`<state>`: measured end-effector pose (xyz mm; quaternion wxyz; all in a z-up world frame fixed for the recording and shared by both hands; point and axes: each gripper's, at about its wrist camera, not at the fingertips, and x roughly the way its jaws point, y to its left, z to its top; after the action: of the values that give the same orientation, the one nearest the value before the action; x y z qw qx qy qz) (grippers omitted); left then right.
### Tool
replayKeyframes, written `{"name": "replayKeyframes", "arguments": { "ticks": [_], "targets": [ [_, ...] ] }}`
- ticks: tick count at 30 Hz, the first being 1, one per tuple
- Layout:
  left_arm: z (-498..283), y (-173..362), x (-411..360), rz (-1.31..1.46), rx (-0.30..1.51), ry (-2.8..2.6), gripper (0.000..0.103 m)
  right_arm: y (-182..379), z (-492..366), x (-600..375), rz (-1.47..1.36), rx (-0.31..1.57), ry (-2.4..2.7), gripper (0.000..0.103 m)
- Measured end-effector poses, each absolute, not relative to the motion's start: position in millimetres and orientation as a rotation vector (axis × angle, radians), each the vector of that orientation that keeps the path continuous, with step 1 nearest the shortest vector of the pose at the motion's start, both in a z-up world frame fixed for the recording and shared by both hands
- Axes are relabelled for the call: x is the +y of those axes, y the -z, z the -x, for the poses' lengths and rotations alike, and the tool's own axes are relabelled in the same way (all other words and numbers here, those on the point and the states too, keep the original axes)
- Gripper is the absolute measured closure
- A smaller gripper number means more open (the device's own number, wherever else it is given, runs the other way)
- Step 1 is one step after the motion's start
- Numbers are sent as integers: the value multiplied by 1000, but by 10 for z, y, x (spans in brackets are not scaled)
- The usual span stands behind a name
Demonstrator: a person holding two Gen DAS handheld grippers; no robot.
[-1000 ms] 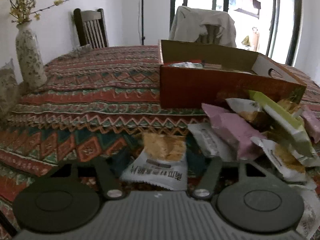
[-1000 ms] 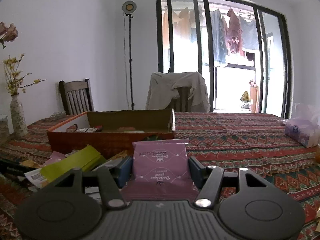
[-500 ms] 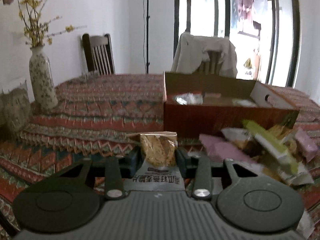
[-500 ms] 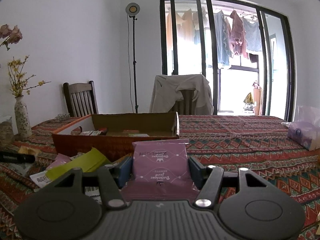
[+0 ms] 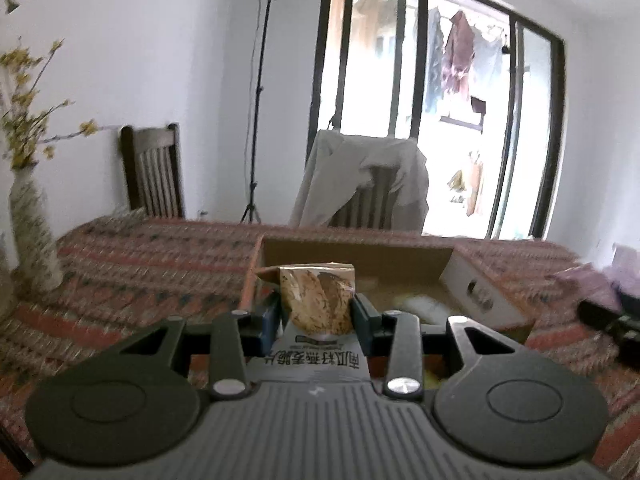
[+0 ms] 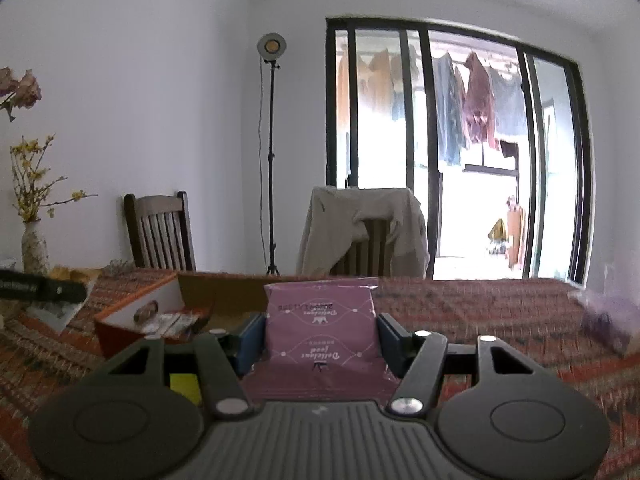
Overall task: Organize snacks
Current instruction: 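Lower both packets into the cardboard box and open both grippers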
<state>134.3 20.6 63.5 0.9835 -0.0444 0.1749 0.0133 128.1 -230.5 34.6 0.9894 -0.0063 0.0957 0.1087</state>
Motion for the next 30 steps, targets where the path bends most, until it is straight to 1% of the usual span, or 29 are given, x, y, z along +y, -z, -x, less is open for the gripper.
{"name": "replayKeyframes", "arguments": {
  "ticks": [6, 13, 17, 23, 30],
  "targets": [
    [-1683, -810, 59, 101, 312, -20, 64, -535, -1671, -2167, 11, 172, -225, 43],
    [-2121, -777, 41, 133, 314, -59, 64, -611, -2143, -1993, -16, 171, -228, 43],
    [-2335, -644, 79, 133, 327, -95, 64, -486, -2370, -1941, -43, 191, -230, 43],
    [-2548, -414, 227, 137, 374, -105, 64, -232, -2605, -1912, -43, 286, -235, 43],
    [-2648, -201, 161, 97, 450, -60, 64, -71, -2629, -1862, -10, 337, -231, 43]
  ]
}}
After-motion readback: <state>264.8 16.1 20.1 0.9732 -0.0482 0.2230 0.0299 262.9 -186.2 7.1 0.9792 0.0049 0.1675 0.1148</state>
